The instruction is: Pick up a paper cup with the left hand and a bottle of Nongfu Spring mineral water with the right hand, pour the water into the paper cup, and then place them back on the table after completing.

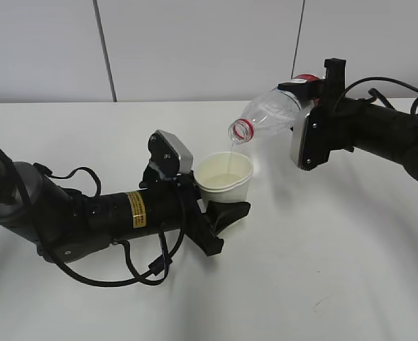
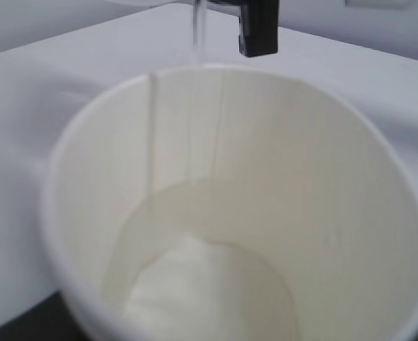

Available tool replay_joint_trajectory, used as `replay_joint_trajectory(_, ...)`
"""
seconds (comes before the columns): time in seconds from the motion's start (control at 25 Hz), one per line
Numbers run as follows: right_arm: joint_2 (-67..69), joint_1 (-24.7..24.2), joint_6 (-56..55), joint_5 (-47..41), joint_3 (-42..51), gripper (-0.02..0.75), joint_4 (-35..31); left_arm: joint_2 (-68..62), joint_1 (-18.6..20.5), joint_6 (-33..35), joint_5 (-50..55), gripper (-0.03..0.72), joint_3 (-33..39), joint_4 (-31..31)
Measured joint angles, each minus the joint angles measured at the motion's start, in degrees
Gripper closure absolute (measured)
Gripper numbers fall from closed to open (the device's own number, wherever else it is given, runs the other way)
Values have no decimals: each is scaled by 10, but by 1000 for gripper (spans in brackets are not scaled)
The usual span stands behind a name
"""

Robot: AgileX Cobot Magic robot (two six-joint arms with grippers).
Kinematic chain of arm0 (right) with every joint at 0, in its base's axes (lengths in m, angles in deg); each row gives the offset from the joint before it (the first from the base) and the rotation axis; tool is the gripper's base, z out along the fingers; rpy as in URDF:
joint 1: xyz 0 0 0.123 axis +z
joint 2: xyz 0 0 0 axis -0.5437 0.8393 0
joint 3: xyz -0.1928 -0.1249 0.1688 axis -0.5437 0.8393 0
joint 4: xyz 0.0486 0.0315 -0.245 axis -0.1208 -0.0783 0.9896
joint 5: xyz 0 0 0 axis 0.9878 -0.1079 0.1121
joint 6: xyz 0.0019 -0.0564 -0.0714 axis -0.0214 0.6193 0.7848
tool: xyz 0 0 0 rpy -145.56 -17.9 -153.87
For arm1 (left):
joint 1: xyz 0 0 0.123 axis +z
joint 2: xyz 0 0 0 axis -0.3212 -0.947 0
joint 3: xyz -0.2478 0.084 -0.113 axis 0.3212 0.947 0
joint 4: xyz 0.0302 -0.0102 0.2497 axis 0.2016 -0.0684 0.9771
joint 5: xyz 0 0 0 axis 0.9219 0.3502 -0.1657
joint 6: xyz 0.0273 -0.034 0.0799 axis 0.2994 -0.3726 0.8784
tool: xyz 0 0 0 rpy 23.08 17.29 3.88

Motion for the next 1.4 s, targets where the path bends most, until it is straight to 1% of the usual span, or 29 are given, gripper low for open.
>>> replay_joint_trajectory(0.32, 0, 0, -13, 1, 8, 363, 2, 0, 0, 0, 0, 294, 0, -13)
replay_joint_trajectory(0.4, 0, 0, -19, 1, 8, 364, -7, 0, 0, 0, 0, 294, 0, -14)
replay_joint_trajectory(0.88, 0, 0, -135, 1, 26, 364, -55, 0, 0, 0, 0, 294, 0, -23)
replay_joint_trajectory(1.08, 0, 0, -224, 1, 31, 364, -68, 0, 0, 0, 0, 294, 0, -33)
replay_joint_trajectory(1.4, 0, 0, -458, 1, 31, 364, -95, 0, 0, 0, 1, 294, 0, -43)
